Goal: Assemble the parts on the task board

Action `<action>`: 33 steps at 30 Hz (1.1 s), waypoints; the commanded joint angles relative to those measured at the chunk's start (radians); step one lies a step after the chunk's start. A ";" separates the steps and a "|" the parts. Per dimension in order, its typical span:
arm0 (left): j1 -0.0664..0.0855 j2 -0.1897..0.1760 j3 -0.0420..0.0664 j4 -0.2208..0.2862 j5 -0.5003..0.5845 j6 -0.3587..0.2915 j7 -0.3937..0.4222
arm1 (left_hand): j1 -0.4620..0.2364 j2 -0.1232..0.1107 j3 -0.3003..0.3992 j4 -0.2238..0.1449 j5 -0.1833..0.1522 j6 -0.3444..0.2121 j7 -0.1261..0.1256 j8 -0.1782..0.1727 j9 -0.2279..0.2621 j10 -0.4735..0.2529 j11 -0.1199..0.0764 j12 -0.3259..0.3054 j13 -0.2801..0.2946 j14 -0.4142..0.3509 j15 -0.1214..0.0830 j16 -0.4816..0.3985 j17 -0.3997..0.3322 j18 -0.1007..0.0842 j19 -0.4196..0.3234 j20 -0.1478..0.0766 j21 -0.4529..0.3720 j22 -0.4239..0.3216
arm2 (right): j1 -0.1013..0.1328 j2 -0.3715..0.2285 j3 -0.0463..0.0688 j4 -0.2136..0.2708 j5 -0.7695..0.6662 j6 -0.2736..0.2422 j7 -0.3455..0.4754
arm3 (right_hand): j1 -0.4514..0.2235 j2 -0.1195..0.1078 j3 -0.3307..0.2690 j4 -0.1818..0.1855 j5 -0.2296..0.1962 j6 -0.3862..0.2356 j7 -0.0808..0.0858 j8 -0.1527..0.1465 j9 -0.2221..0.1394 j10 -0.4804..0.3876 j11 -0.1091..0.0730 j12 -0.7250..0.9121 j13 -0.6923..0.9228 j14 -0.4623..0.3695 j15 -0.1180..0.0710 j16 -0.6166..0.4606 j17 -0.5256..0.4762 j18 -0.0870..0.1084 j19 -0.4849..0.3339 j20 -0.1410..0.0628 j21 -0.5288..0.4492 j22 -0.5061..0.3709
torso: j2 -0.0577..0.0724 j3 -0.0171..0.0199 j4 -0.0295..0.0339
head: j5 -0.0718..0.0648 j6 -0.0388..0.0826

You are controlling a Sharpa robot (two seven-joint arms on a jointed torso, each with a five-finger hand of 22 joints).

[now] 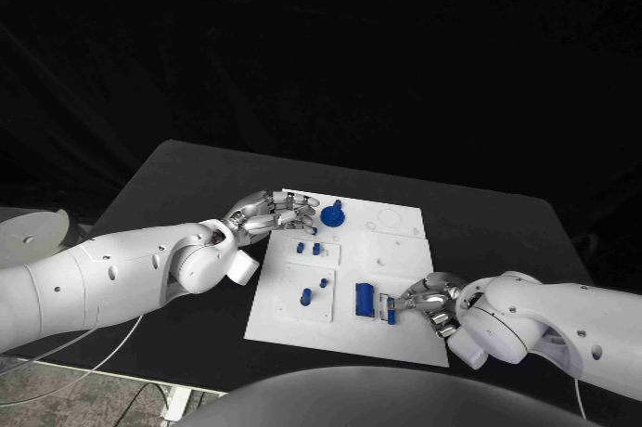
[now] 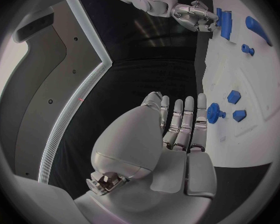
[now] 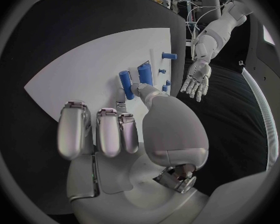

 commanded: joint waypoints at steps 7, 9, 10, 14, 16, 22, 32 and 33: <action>0.000 0.003 0.001 -0.001 0.004 0.022 0.000 | 0.007 0.003 0.008 0.002 0.004 -0.003 0.007 -0.004 -0.002 0.000 0.008 -0.005 -0.002 0.001 0.008 0.001 -0.002 0.015 0.003 0.004 -0.004 0.003 | -0.003 -0.003 0.000 0.012 0.002 -0.037 0.048 | -0.013 0.003 -0.006 0.009 0.027 0.001 0.002 -0.005 0.006 0.103 -0.003 0.004 0.263 0.049 -0.001 -0.006 -0.005 -0.009 0.016 -0.002 -0.006 0.184 | 0.000 0.0000 -0.0001 | 0.001 0.000; 0.000 0.003 0.001 -0.002 0.004 0.022 -0.001 | 0.007 0.003 0.008 0.002 0.004 -0.003 0.007 -0.004 -0.002 0.000 0.008 -0.005 -0.002 0.001 0.008 0.001 -0.002 0.015 0.003 0.004 -0.004 0.003 | -0.004 -0.003 0.000 0.013 -0.003 -0.040 0.049 | -0.013 0.003 -0.006 0.009 0.027 0.001 0.002 -0.005 0.006 0.103 -0.003 0.004 0.263 0.049 -0.001 -0.006 -0.005 -0.009 0.016 -0.002 -0.006 0.184 | 0.000 0.0000 0.0000 | 0.002 0.000; 0.000 0.003 0.001 -0.002 0.004 0.023 -0.002 | 0.007 0.003 0.008 0.002 0.004 -0.003 0.007 -0.004 -0.002 0.000 0.008 -0.005 -0.002 0.001 0.008 0.001 -0.002 0.015 0.003 0.004 -0.004 0.003 | -0.004 -0.003 0.000 0.014 -0.007 -0.041 0.049 | -0.013 0.003 -0.006 0.009 0.028 0.000 0.002 -0.005 0.006 0.103 -0.003 0.004 0.263 0.049 -0.001 -0.006 -0.006 -0.009 0.015 -0.002 -0.007 0.184 | 0.000 0.0000 0.0001 | 0.002 0.000; 0.000 0.003 0.001 -0.003 0.004 0.024 -0.006 | 0.006 0.003 0.008 0.002 0.004 -0.003 0.008 -0.004 -0.002 0.000 0.009 -0.005 -0.003 0.001 0.008 0.001 -0.002 0.015 0.003 0.004 -0.004 0.003 | -0.004 -0.002 0.000 0.014 -0.018 -0.040 0.042 | -0.013 0.003 -0.006 0.009 0.029 0.000 0.002 -0.005 0.007 0.103 -0.003 0.004 0.263 0.048 -0.001 -0.007 -0.008 -0.009 0.015 -0.002 -0.008 0.184 | 0.000 -0.0001 0.0006 | 0.001 0.000; 0.000 0.003 0.001 -0.003 0.004 0.025 -0.008 | 0.006 0.003 0.008 0.002 0.004 -0.003 0.008 -0.004 -0.002 0.000 0.009 -0.005 -0.003 0.001 0.008 0.001 -0.002 0.015 0.003 0.004 -0.004 0.003 | -0.004 -0.001 0.000 0.012 -0.022 -0.034 0.034 | -0.017 0.003 -0.012 0.011 0.020 -0.004 0.004 -0.008 0.009 0.103 -0.002 0.004 0.263 0.048 0.000 -0.008 -0.010 -0.008 0.014 -0.001 -0.010 0.183 | 0.000 0.0000 0.0005 | 0.002 0.000; -0.001 0.004 0.001 -0.004 0.004 0.028 -0.012 | 0.006 0.003 0.008 0.002 0.004 -0.003 0.008 -0.004 -0.002 0.000 0.009 -0.005 -0.003 0.001 0.008 0.001 -0.002 0.015 0.003 0.004 -0.004 0.003 | -0.005 0.004 0.000 0.004 -0.030 -0.004 0.013 | -0.038 0.009 -0.043 0.028 -0.092 -0.020 0.011 -0.022 0.017 0.103 0.005 0.004 0.263 0.043 0.005 -0.021 -0.035 -0.005 0.006 0.003 -0.030 0.177 | -0.001 -0.0001 0.0004 | 0.003 0.000; -0.001 0.004 0.001 -0.005 0.004 0.031 -0.018 | 0.006 0.003 0.009 0.002 0.004 -0.003 0.008 -0.004 -0.003 0.000 0.010 -0.005 -0.003 0.001 0.009 0.001 -0.002 0.015 0.003 0.004 -0.005 0.003 | -0.005 0.013 0.000 -0.003 -0.043 0.038 -0.008 | -0.076 0.013 -0.099 0.058 -0.251 -0.054 0.026 -0.047 0.029 0.103 0.018 0.004 0.263 0.041 0.015 -0.029 -0.051 -0.001 0.000 0.012 -0.046 0.173 | 0.000 -0.0001 0.0002 | 0.006 0.000; -0.001 0.005 0.001 -0.005 0.004 0.032 -0.018 | 0.006 0.003 0.009 0.002 0.004 -0.003 0.008 -0.004 -0.003 0.000 0.010 -0.005 -0.003 0.001 0.009 0.001 -0.002 0.015 0.003 0.004 -0.005 0.003 | -0.005 0.013 0.000 -0.003 -0.044 0.041 -0.009 | -0.076 0.013 -0.101 0.058 -0.254 -0.055 0.026 -0.048 0.030 0.103 0.018 0.004 0.263 0.041 0.016 -0.029 -0.052 -0.001 0.000 0.012 -0.047 0.172 | 0.000 -0.0001 0.0002 | 0.006 0.000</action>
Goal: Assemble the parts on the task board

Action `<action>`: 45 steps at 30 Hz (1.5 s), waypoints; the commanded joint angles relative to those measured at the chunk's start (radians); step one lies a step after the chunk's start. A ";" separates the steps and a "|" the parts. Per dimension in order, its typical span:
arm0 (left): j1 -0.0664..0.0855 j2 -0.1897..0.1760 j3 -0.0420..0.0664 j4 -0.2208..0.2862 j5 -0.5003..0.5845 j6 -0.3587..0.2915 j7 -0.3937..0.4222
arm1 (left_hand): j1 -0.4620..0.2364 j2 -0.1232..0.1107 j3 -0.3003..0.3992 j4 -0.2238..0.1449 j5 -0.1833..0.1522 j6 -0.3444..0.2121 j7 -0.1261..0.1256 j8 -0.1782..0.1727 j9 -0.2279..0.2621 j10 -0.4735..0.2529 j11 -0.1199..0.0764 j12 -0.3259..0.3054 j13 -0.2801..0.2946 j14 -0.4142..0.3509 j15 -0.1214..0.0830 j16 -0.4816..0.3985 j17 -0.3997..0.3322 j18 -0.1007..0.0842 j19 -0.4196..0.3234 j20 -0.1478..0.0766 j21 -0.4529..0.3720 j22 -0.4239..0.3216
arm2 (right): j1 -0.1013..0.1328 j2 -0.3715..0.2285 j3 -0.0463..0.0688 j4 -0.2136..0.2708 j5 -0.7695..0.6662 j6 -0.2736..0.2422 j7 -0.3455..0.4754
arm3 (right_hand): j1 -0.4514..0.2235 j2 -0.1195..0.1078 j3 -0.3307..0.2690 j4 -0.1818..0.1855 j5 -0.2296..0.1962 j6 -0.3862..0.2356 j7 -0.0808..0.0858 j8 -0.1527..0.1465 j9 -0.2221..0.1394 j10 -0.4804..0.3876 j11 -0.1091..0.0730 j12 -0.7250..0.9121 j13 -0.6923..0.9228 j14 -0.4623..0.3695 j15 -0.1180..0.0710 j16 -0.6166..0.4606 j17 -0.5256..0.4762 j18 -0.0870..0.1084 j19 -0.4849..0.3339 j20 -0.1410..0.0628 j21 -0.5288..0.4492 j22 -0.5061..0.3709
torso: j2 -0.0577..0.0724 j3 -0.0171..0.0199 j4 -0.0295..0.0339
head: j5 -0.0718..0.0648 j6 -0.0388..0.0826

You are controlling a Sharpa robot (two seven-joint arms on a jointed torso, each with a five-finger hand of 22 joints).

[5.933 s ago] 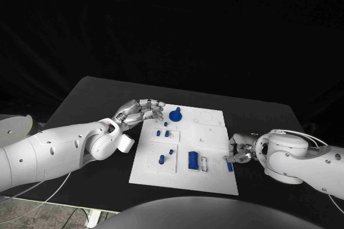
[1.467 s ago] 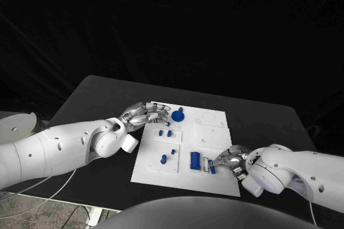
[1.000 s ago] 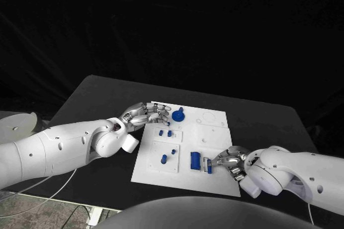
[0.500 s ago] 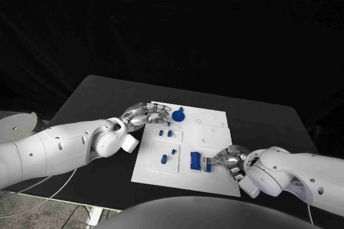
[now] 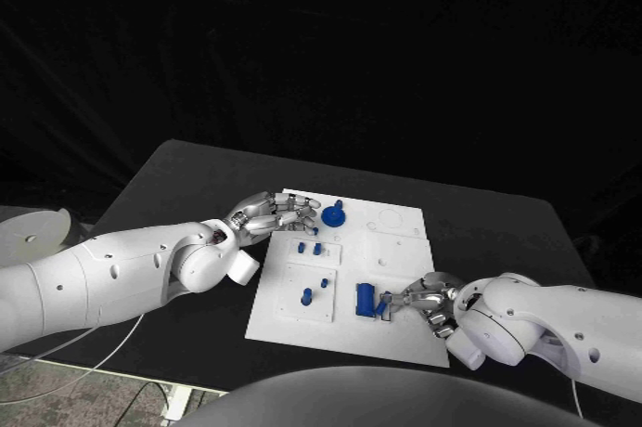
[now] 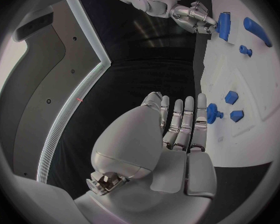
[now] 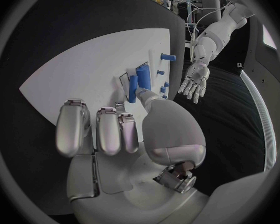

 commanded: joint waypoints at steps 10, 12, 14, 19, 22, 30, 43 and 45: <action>-0.001 0.003 0.001 0.001 0.004 0.026 -0.003 | 0.009 0.003 0.009 -0.003 0.007 0.000 0.005 -0.004 -0.002 0.001 0.011 -0.006 -0.003 0.001 0.010 0.001 -0.002 0.014 0.003 0.005 -0.005 0.003 | -0.003 -0.001 0.000 0.003 -0.067 0.042 0.000 | 0.010 0.003 -0.017 -0.013 -0.022 -0.023 0.000 -0.009 0.009 0.107 0.009 0.004 0.263 0.041 0.010 -0.006 -0.003 0.001 -0.003 0.007 -0.016 0.170 | 0.000 0.0000 -0.0001 | 0.003 0.000; -0.001 0.003 0.001 0.001 0.004 0.026 -0.004 | 0.010 0.002 0.010 -0.004 0.008 0.000 0.005 -0.004 -0.002 0.001 0.012 -0.006 -0.003 0.001 0.010 0.002 -0.002 0.014 0.003 0.005 -0.005 0.003 | -0.003 -0.002 0.000 0.004 -0.073 0.041 0.003 | 0.022 0.006 -0.015 -0.021 -0.003 -0.030 0.001 -0.007 0.012 0.107 0.009 0.004 0.263 0.042 0.010 -0.006 -0.003 0.001 -0.004 0.008 -0.017 0.170 | 0.000 0.0000 -0.0001 | 0.002 0.000; -0.001 0.003 0.001 0.000 0.004 0.027 -0.005 | 0.010 0.002 0.010 -0.004 0.008 0.000 0.005 -0.004 -0.002 0.001 0.012 -0.006 -0.003 0.001 0.010 0.002 -0.002 0.014 0.003 0.005 -0.005 0.003 | -0.003 -0.002 0.000 0.004 -0.080 0.041 0.007 | 0.034 0.009 -0.015 -0.029 0.019 -0.034 0.001 -0.003 0.015 0.107 0.009 0.004 0.263 0.042 0.010 -0.006 -0.002 0.001 -0.004 0.008 -0.017 0.170 | 0.000 -0.0002 -0.0002 | 0.001 0.000; -0.001 0.004 0.001 0.000 0.004 0.029 -0.007 | 0.011 0.002 0.011 -0.005 0.008 0.000 0.005 -0.004 -0.002 0.001 0.012 -0.006 -0.004 0.001 0.011 0.002 -0.002 0.014 0.004 0.005 -0.005 0.003 | -0.004 -0.001 0.000 0.004 -0.086 0.034 0.014 | 0.034 0.012 -0.017 -0.029 0.024 -0.034 0.002 0.000 0.017 0.107 0.010 0.004 0.263 0.042 0.011 -0.005 -0.001 0.001 -0.004 0.008 -0.017 0.170 | 0.001 -0.0001 -0.0004 | 0.000 0.000; -0.001 0.005 0.001 0.000 0.004 0.030 -0.009 | 0.011 0.002 0.011 -0.005 0.008 0.000 0.005 -0.004 -0.002 0.001 0.012 -0.006 -0.004 0.001 0.011 0.002 -0.002 0.014 0.004 0.005 -0.005 0.003 | -0.004 0.002 0.000 0.002 -0.087 0.032 0.016 | 0.032 0.014 -0.018 -0.027 0.025 -0.033 0.002 0.002 0.018 0.107 0.010 0.004 0.263 0.042 0.011 -0.004 0.000 0.001 -0.004 0.008 -0.017 0.170 | 0.001 0.0000 0.0001 | 0.000 0.000; -0.001 0.006 0.001 0.000 0.004 0.034 -0.016 | 0.011 0.002 0.011 -0.005 0.008 0.000 0.005 -0.004 -0.002 0.001 0.012 -0.006 -0.004 0.001 0.011 0.002 -0.002 0.014 0.004 0.005 -0.005 0.003 | -0.004 0.007 0.000 -0.005 -0.075 0.039 0.007 | 0.025 0.019 -0.025 -0.021 0.026 -0.033 0.001 0.008 0.022 0.107 0.010 0.004 0.263 0.042 0.011 -0.005 -0.001 0.001 -0.004 0.009 -0.019 0.170 | 0.000 -0.0002 0.0007 | 0.001 0.000; -0.001 0.003 0.001 0.001 0.004 0.037 -0.022 | 0.012 0.002 0.013 -0.006 0.010 0.000 0.006 -0.004 -0.003 0.001 0.013 -0.007 -0.004 0.002 0.011 0.002 -0.002 0.014 0.004 0.005 -0.005 0.004 | -0.004 -0.025 0.000 0.018 -0.087 0.087 -0.028 | -0.008 0.003 -0.081 -0.003 -0.074 -0.067 0.003 0.032 0.045 0.107 0.012 0.004 0.263 0.039 0.013 -0.012 -0.017 0.006 -0.011 0.010 -0.042 0.164 | 0.000 -0.0001 -0.0008 | 0.009 0.000; -0.001 0.002 0.001 0.001 0.004 0.038 -0.023 | 0.012 0.002 0.013 -0.006 0.010 0.000 0.006 -0.004 -0.003 0.001 0.013 -0.007 -0.004 0.002 0.011 0.002 -0.002 0.014 0.004 0.005 -0.005 0.004 | -0.003 -0.034 0.000 0.024 -0.089 0.096 -0.029 | -0.018 0.003 -0.092 0.006 -0.090 -0.072 0.003 0.036 0.048 0.107 0.012 0.004 0.263 0.038 0.013 -0.013 -0.020 0.007 -0.013 0.010 -0.050 0.162 | 0.000 -0.0001 -0.0005 | 0.008 0.000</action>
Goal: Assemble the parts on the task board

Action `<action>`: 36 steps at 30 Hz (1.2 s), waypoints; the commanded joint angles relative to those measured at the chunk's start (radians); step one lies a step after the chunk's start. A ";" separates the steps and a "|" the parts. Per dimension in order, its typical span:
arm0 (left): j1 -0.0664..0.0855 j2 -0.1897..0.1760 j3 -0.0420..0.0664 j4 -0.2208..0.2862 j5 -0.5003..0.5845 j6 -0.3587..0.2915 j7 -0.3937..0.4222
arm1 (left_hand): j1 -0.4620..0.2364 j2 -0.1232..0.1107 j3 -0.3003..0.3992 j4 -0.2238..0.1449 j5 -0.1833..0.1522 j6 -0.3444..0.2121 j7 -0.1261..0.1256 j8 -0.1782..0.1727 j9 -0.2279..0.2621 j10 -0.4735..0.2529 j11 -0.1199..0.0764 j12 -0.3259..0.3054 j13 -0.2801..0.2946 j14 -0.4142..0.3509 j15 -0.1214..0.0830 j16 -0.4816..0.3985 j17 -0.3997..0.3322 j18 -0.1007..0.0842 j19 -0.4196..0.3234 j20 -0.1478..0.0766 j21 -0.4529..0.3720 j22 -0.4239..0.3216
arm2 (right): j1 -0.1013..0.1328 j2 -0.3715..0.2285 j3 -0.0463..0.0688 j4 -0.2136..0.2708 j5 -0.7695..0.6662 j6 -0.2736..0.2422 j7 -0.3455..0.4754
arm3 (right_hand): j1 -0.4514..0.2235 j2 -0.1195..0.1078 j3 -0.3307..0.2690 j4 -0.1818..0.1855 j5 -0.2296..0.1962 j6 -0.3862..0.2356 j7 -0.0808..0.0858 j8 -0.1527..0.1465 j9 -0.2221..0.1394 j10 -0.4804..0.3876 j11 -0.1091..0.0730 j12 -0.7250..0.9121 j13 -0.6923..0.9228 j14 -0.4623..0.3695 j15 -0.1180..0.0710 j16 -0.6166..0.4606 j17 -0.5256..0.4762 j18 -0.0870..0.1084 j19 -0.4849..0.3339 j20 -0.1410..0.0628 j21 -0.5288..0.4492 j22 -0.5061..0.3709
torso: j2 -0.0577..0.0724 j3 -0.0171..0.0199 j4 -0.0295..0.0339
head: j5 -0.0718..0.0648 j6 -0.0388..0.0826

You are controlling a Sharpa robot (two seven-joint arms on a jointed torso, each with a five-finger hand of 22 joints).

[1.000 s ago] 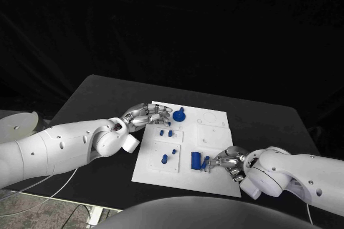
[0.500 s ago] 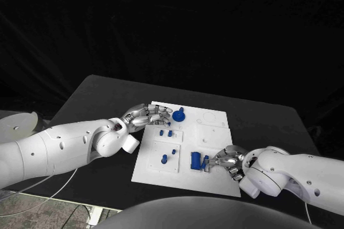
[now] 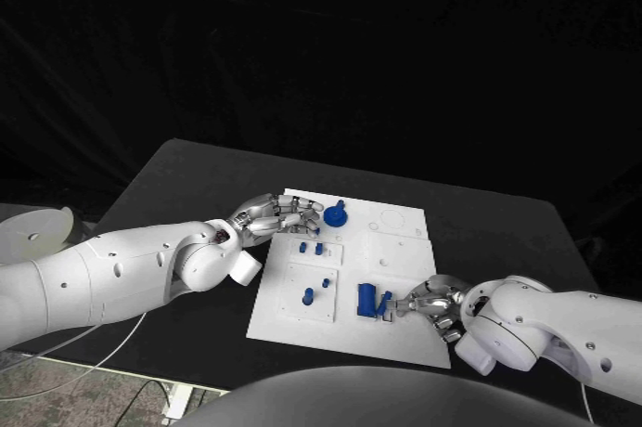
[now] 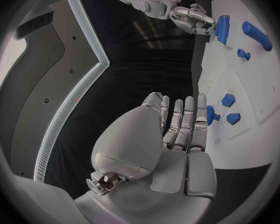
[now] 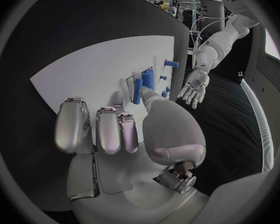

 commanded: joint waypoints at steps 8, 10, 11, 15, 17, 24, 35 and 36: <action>-0.001 0.001 0.001 0.000 0.004 0.024 -0.003 | 0.008 -0.002 0.005 0.001 0.007 0.000 0.006 -0.004 -0.001 0.001 0.005 -0.003 -0.001 -0.002 0.008 0.002 -0.001 0.014 0.004 0.005 -0.005 0.001 | 0.010 -0.022 0.000 0.019 -0.001 0.065 -0.012 | -0.038 0.010 -0.038 0.036 -0.052 -0.012 -0.002 0.025 0.014 0.102 0.008 0.002 0.260 0.038 0.004 -0.007 -0.005 0.010 -0.011 0.003 -0.023 0.157 | 0.001 -0.0001 0.0003 | -0.004 0.000; -0.001 0.002 0.001 0.000 0.004 0.025 -0.005 | 0.008 -0.002 0.005 0.001 0.007 0.000 0.006 -0.004 -0.001 0.001 0.005 -0.003 -0.001 -0.002 0.008 0.002 -0.001 0.014 0.004 0.005 -0.005 0.001 | 0.013 -0.019 0.000 0.018 0.017 0.068 -0.008 | -0.043 0.014 -0.044 0.044 -0.064 -0.012 -0.003 0.030 0.017 0.102 0.007 0.002 0.260 0.038 0.004 -0.007 -0.005 0.011 -0.012 0.003 -0.026 0.156 | 0.001 0.0000 0.0008 | -0.005 0.000; -0.001 0.002 0.001 0.000 0.004 0.026 -0.005 | 0.008 -0.002 0.005 0.001 0.007 0.000 0.006 -0.004 -0.001 0.001 0.005 -0.003 -0.001 -0.002 0.008 0.002 -0.001 0.014 0.004 0.005 -0.005 0.001 | 0.014 -0.017 0.000 0.017 0.024 0.068 -0.007 | -0.044 0.015 -0.046 0.047 -0.068 -0.011 -0.004 0.032 0.018 0.102 0.006 0.002 0.259 0.039 0.004 -0.007 -0.004 0.011 -0.012 0.002 -0.027 0.156 | 0.001 0.0000 0.0011 | -0.006 0.000; -0.001 0.003 0.000 0.000 0.004 0.027 -0.008 | 0.008 -0.002 0.006 0.001 0.007 0.000 0.007 -0.004 -0.002 0.001 0.006 -0.004 -0.001 -0.001 0.008 0.003 -0.001 0.014 0.004 0.005 -0.005 0.001 | 0.017 -0.010 0.001 0.012 0.041 0.055 -0.002 | -0.057 0.026 -0.055 0.066 -0.075 -0.004 -0.007 0.045 0.024 0.102 0.004 0.002 0.260 0.039 0.002 -0.005 -0.001 0.011 -0.013 0.001 -0.030 0.156 | 0.001 -0.0001 0.0016 | -0.004 0.000; -0.001 0.003 0.000 0.000 0.004 0.027 -0.009 | 0.008 -0.002 0.006 0.001 0.007 0.000 0.007 -0.004 -0.002 0.001 0.006 -0.004 -0.001 -0.001 0.008 0.003 -0.001 0.014 0.004 0.005 -0.005 0.001 | 0.019 -0.006 0.001 0.011 0.044 0.045 -0.005 | -0.067 0.031 -0.061 0.079 -0.076 0.002 -0.010 0.056 0.030 0.104 0.002 0.003 0.262 0.040 0.000 -0.003 0.002 0.011 -0.012 0.000 -0.028 0.157 | 0.001 0.0000 0.0015 | -0.004 0.000; -0.001 0.005 0.000 -0.001 0.004 0.028 -0.012 | 0.008 -0.002 0.007 0.001 0.007 0.000 0.007 -0.004 -0.002 0.001 0.006 -0.004 -0.002 -0.001 0.008 0.003 -0.001 0.013 0.004 0.005 -0.005 0.002 | 0.029 0.017 0.001 -0.010 0.034 0.061 -0.045 | -0.108 0.041 -0.091 0.121 -0.093 0.010 -0.020 0.101 0.057 0.104 -0.007 0.004 0.263 0.041 -0.007 -0.001 0.005 0.011 -0.010 -0.006 -0.027 0.158 | -0.001 -0.0002 0.0016 | -0.006 0.000; -0.001 0.005 0.000 -0.001 0.004 0.031 -0.018 | 0.008 -0.002 0.007 0.002 0.007 0.000 0.007 -0.004 -0.002 0.002 0.007 -0.004 -0.002 -0.001 0.009 0.003 -0.001 0.013 0.004 0.005 -0.005 0.002 | 0.033 0.035 0.000 -0.036 -0.015 0.102 -0.072 | -0.105 0.052 -0.109 0.116 -0.102 0.005 -0.036 0.195 0.136 0.104 -0.020 0.004 0.263 0.041 -0.018 0.001 0.009 0.012 -0.011 -0.016 -0.035 0.156 | 0.001 -0.0004 0.0009 | -0.004 0.000; -0.001 0.005 0.000 -0.001 0.004 0.031 -0.018 | 0.008 -0.002 0.007 0.002 0.007 0.000 0.007 -0.004 -0.002 0.002 0.007 -0.004 -0.002 -0.001 0.009 0.003 -0.001 0.013 0.004 0.005 -0.005 0.002 | 0.033 0.036 0.000 -0.038 -0.017 0.104 -0.073 | -0.102 0.053 -0.111 0.115 -0.102 0.004 -0.039 0.210 0.150 0.104 -0.022 0.004 0.263 0.041 -0.019 0.001 0.010 0.012 -0.011 -0.018 -0.036 0.156 | 0.000 -0.0004 0.0008 | -0.004 0.000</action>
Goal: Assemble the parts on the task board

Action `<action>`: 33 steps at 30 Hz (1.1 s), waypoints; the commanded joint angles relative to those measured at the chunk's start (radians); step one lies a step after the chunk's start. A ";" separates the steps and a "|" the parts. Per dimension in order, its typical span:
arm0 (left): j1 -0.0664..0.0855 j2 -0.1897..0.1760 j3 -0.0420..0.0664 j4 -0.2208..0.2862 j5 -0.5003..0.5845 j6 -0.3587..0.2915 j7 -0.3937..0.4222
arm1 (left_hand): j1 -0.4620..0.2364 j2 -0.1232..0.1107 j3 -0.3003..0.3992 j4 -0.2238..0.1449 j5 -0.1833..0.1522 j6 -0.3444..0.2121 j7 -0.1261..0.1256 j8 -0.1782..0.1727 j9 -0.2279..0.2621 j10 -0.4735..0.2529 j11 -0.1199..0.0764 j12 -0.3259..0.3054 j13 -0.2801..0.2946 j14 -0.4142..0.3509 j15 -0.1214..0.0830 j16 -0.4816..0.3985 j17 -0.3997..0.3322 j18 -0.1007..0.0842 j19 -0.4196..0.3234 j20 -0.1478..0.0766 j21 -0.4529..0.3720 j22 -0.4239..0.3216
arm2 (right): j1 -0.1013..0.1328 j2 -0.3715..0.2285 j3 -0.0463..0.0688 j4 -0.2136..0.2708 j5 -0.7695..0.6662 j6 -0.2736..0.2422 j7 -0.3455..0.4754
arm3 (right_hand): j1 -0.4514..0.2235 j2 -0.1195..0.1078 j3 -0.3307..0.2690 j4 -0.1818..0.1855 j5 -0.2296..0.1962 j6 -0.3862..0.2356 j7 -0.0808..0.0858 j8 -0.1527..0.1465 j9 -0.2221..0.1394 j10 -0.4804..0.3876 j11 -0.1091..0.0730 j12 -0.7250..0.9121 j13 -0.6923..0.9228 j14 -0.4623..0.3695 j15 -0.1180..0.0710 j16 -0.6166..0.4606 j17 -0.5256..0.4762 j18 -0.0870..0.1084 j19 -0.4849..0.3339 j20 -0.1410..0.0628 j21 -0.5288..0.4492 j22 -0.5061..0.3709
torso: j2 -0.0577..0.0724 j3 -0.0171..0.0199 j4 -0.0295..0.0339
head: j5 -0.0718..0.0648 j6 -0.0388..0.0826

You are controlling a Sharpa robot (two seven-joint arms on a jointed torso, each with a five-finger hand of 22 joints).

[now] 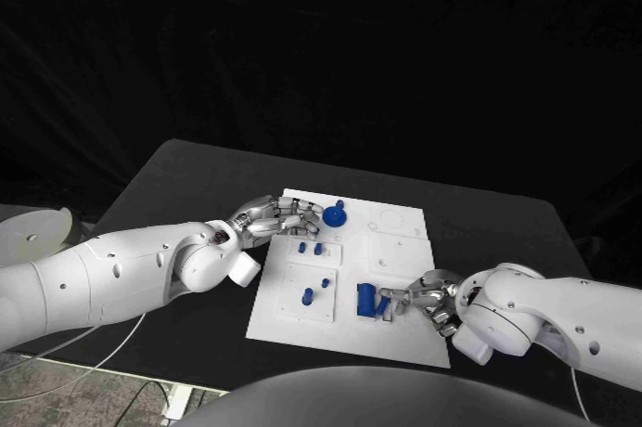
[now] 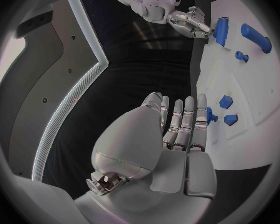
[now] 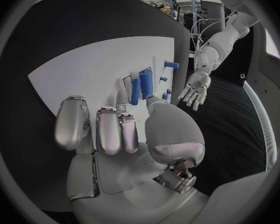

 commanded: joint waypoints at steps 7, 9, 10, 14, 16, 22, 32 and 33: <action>0.000 0.005 0.001 -0.001 0.004 0.027 -0.003 | 0.008 -0.002 0.005 0.000 0.003 0.000 0.007 -0.004 -0.001 0.002 0.007 -0.004 -0.001 -0.001 0.009 0.003 -0.001 0.013 0.004 0.005 -0.005 0.001 | 0.001 0.010 0.000 -0.010 -0.064 0.057 -0.029 | 0.030 0.007 -0.020 -0.011 0.006 -0.014 -0.027 0.135 0.139 0.107 -0.027 0.004 0.263 0.043 -0.025 0.005 0.005 0.011 0.002 -0.019 -0.008 0.157 | 0.000 0.0003 -0.0003 | 0.000 0.000; 0.000 0.004 0.001 -0.001 0.004 0.027 -0.005 | 0.008 -0.002 0.005 0.000 0.003 0.000 0.007 -0.004 -0.001 0.002 0.007 -0.004 -0.001 -0.001 0.009 0.003 -0.001 0.013 0.004 0.005 -0.005 0.001 | 0.001 0.013 0.000 -0.010 -0.069 0.061 -0.030 | 0.033 0.008 -0.023 -0.011 0.008 -0.020 -0.031 0.154 0.162 0.107 -0.030 0.004 0.263 0.043 -0.027 0.004 0.005 0.011 0.002 -0.022 -0.008 0.157 | 0.000 0.0002 -0.0004 | 0.000 0.000; 0.000 0.004 0.001 -0.001 0.004 0.028 -0.005 | 0.008 -0.002 0.005 0.000 0.003 0.000 0.007 -0.004 -0.001 0.002 0.007 -0.004 -0.001 -0.001 0.009 0.003 -0.001 0.013 0.004 0.005 -0.005 0.001 | 0.001 0.014 0.000 -0.010 -0.070 0.062 -0.030 | 0.033 0.008 -0.025 -0.011 0.008 -0.022 -0.032 0.160 0.170 0.107 -0.031 0.004 0.263 0.043 -0.028 0.004 0.005 0.011 0.002 -0.023 -0.008 0.157 | 0.000 0.0002 -0.0003 | 0.000 0.000; 0.000 0.004 0.001 -0.001 0.004 0.030 -0.008 | 0.007 -0.002 0.006 0.000 0.003 0.000 0.008 -0.004 -0.001 0.002 0.007 -0.004 -0.001 -0.001 0.009 0.003 -0.001 0.013 0.004 0.005 -0.005 0.001 | 0.001 0.018 0.000 -0.010 -0.073 0.065 -0.030 | 0.031 0.009 -0.028 -0.009 0.008 -0.026 -0.035 0.174 0.190 0.107 -0.034 0.004 0.263 0.043 -0.030 0.004 0.005 0.011 0.003 -0.025 -0.008 0.157 | 0.000 0.0000 -0.0004 | -0.001 0.000; 0.000 0.004 0.001 -0.001 0.004 0.031 -0.009 | 0.007 -0.002 0.006 0.001 0.003 0.000 0.008 -0.004 -0.001 0.002 0.007 -0.004 -0.002 0.000 0.009 0.003 -0.001 0.013 0.004 0.005 -0.005 0.002 | 0.001 0.020 0.000 -0.010 -0.074 0.066 -0.030 | 0.031 0.010 -0.029 -0.008 0.008 -0.026 -0.035 0.177 0.193 0.107 -0.034 0.004 0.263 0.043 -0.030 0.004 0.005 0.011 0.003 -0.025 -0.008 0.157 | 0.000 -0.0001 -0.0003 | -0.002 0.000; 0.000 0.005 0.001 -0.001 0.004 0.032 -0.009 | 0.007 -0.002 0.006 0.001 0.003 0.000 0.008 -0.004 -0.001 0.002 0.007 -0.004 -0.002 0.000 0.009 0.003 -0.001 0.013 0.004 0.005 -0.005 0.002 | 0.001 0.026 0.000 -0.012 -0.075 0.069 -0.031 | 0.029 0.013 -0.030 -0.005 0.008 -0.027 -0.037 0.184 0.203 0.107 -0.035 0.004 0.263 0.044 -0.031 0.004 0.005 0.011 0.003 -0.026 -0.008 0.157 | 0.001 -0.0002 0.0002 | -0.001 0.000; 0.000 0.003 0.001 0.000 0.004 0.032 -0.011 | 0.007 -0.002 0.006 0.001 0.003 0.000 0.008 -0.004 -0.001 0.002 0.007 -0.004 -0.002 0.000 0.009 0.003 -0.001 0.013 0.004 0.005 -0.005 0.002 | 0.001 0.037 0.000 -0.023 -0.075 0.067 -0.034 | 0.049 0.049 -0.011 -0.010 0.049 -0.038 -0.042 0.199 0.237 0.107 -0.040 0.004 0.263 0.043 -0.035 0.002 0.002 0.015 -0.004 -0.030 -0.029 0.152 | 0.000 0.0000 -0.0003 | 0.002 0.000; 0.000 0.003 0.001 0.001 0.004 0.032 -0.012 | 0.007 -0.002 0.006 0.001 0.003 0.000 0.008 -0.004 -0.001 0.002 0.007 -0.004 -0.002 0.000 0.009 0.003 -0.001 0.013 0.004 0.005 -0.005 0.002 | 0.001 0.037 0.000 -0.023 -0.075 0.066 -0.034 | 0.053 0.055 -0.007 -0.012 0.052 -0.040 -0.042 0.199 0.240 0.107 -0.040 0.004 0.263 0.043 -0.035 0.002 0.002 0.015 -0.004 -0.030 -0.029 0.152 | 0.000 0.0001 -0.0004 | 0.003 0.000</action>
